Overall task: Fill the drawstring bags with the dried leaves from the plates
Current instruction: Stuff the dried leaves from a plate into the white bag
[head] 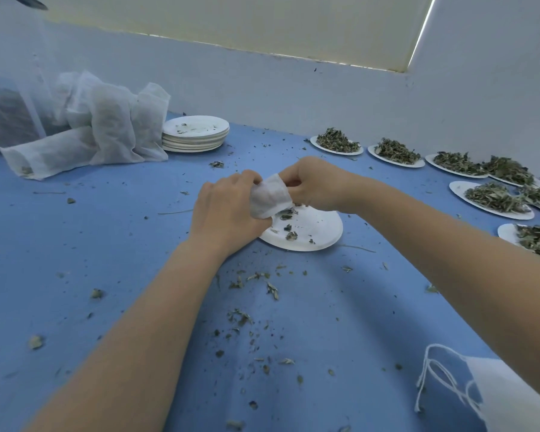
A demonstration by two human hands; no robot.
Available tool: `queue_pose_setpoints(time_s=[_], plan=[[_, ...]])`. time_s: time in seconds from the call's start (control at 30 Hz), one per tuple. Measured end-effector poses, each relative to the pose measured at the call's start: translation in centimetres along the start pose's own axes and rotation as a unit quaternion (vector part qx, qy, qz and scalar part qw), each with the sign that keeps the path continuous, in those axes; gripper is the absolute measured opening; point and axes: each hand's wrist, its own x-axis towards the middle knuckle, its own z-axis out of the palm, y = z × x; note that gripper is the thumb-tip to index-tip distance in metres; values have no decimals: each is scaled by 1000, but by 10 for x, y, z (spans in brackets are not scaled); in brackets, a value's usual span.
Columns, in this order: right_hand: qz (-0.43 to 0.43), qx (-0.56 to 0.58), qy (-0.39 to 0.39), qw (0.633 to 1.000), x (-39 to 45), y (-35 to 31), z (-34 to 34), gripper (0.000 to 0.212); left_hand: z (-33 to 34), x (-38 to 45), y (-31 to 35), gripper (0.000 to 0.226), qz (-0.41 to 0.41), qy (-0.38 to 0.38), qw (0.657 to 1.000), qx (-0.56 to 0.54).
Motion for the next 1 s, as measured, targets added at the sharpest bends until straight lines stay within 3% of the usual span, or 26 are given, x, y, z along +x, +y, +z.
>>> queue_pose_setpoints(time_s=[0.1,0.17,0.3,0.4,0.5,0.63,0.73,0.83,1.0], plan=[[-15,40,-103,994,-7,-4,-14,19,-3,1,-1,46,-21,5,1000,-20],[-20,125,-123,984,-7,-3,-18,24,-6,1,-2,45,-30,12,999,-29],[-32,68,73,994,2,-4,-6,23,-8,1,-1,43,-46,21,997,-57],[-37,46,110,992,9,-8,8,19,-6,1,-1,42,-44,19,998,-51],[-38,15,54,998,12,-12,10,7,-3,1,-1,38,-40,20,999,-30],[-24,-8,-76,997,3,-13,2,25,0,-2,0,42,-9,27,999,-30],[-25,-24,-134,990,-3,-11,-3,21,2,-4,2,49,32,10,999,-22],[-48,29,-79,995,-4,-5,-5,15,-1,-3,3,52,10,8,1000,-24],[-86,185,59,977,-1,10,-5,25,-9,-2,-14,53,-56,9,998,-40]])
